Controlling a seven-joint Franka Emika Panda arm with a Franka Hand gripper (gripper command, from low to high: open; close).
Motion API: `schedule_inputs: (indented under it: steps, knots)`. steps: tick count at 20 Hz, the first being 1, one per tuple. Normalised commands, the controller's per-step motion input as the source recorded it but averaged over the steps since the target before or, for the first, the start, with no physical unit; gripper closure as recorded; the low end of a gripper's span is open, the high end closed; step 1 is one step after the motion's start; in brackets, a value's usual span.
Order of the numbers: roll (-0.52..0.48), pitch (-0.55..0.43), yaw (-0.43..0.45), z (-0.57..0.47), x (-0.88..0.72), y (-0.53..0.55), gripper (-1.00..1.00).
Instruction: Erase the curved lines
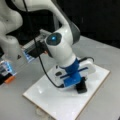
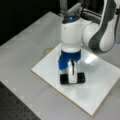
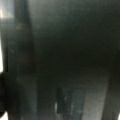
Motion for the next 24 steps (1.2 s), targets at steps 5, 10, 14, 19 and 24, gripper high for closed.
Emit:
schedule_inputs:
  steps: [5, 10, 14, 19, 24]
  knots:
    - [-0.113, 0.276, 0.076, 0.52, -0.26, -0.12, 1.00]
    - [-0.124, 0.262, 0.193, 0.50, -0.11, -0.36, 1.00]
    - [-0.070, 0.250, 0.211, 0.23, 0.07, -0.28, 1.00]
    - [-0.092, 0.246, 0.484, 0.19, 0.14, -0.42, 1.00]
    - [-0.116, 0.241, 0.689, 0.22, 0.23, -0.76, 1.00]
